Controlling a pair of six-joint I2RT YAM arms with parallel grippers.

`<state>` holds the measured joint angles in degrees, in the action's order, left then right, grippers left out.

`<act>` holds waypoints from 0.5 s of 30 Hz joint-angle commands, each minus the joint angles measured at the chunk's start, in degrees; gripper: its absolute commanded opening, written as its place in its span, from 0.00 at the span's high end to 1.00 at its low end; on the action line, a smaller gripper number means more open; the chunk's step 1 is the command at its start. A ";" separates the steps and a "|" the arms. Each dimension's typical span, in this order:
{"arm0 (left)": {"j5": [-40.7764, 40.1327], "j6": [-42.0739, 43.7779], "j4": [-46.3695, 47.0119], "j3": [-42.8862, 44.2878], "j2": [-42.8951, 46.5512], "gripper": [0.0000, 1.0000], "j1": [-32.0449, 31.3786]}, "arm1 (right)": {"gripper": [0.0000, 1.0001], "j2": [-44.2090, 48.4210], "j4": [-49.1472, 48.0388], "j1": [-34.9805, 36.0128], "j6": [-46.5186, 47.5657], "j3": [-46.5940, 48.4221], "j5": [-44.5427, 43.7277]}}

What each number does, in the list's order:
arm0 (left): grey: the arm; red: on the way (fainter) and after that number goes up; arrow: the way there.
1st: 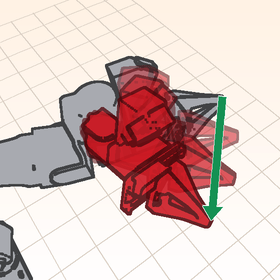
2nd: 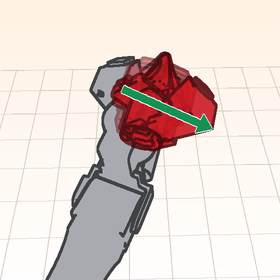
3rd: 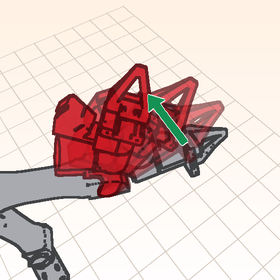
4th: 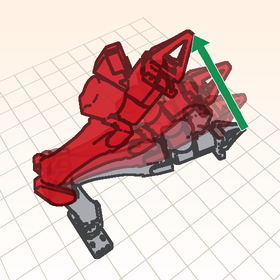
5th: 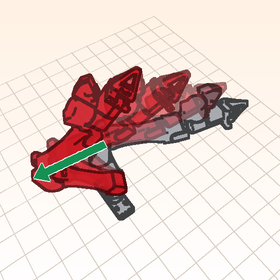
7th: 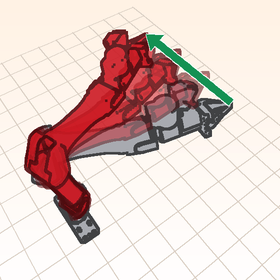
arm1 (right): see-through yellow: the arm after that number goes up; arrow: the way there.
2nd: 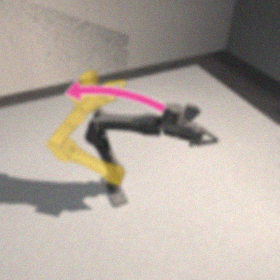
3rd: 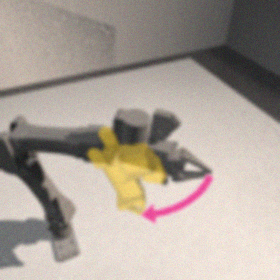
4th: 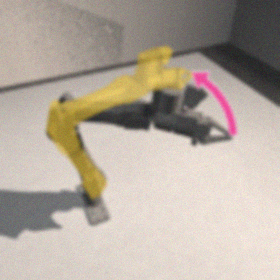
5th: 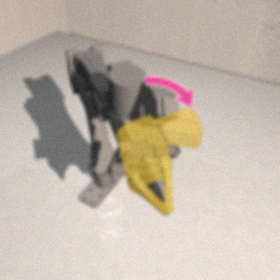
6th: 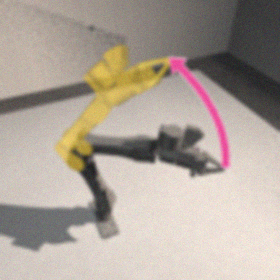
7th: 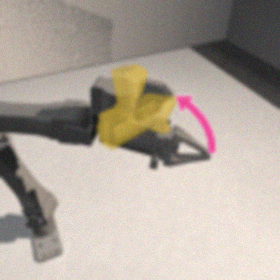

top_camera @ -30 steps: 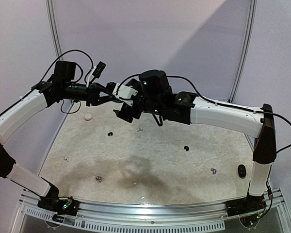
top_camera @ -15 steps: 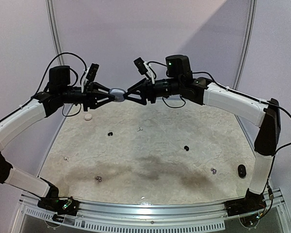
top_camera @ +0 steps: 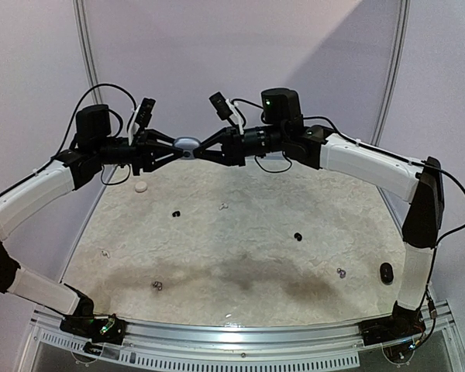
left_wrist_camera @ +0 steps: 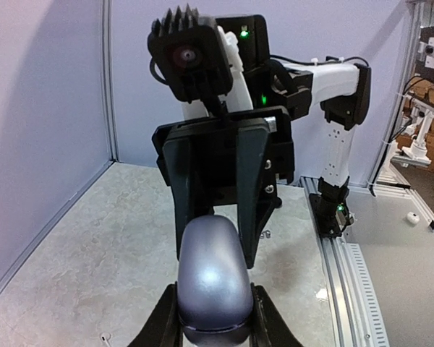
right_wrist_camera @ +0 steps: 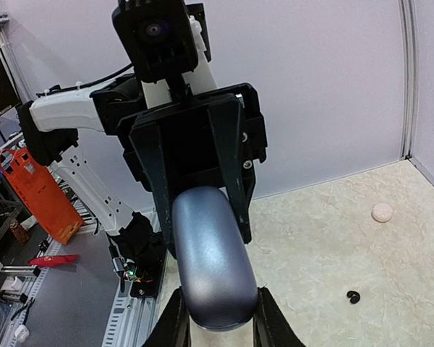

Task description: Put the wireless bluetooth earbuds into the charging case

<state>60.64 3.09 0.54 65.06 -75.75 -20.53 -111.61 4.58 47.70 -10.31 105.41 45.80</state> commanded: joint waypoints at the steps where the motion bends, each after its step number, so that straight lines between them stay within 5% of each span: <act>1: -0.88 -2.56 3.75 -0.55 -0.62 1.00 -0.08 | 0.84 -1.79 1.70 0.55 1.29 3.28 0.73; 5: -1.10 -2.92 2.63 -0.63 -0.98 1.00 -0.02 | 0.92 -1.39 1.81 0.47 1.52 3.30 0.65; 8: -1.31 -1.34 -0.16 -0.88 -1.06 0.57 0.31 | 0.96 -0.40 3.32 0.57 2.70 3.29 -0.91; 10: -1.64 1.90 -4.65 -0.97 -1.01 0.45 0.55 | 0.99 0.40 5.08 0.71 4.44 3.46 -2.79; 13: -2.47 1.86 -4.59 -1.24 -0.99 0.42 0.56 | 1.00 1.42 8.26 1.19 8.04 3.70 -5.02; 15: -2.96 -0.09 -1.80 -1.49 -1.04 0.55 0.58 | 1.00 1.49 9.06 1.20 9.09 3.84 -5.69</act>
<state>59.07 3.42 -1.67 64.60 -76.12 -20.29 -111.94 9.80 48.34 -5.30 107.42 43.07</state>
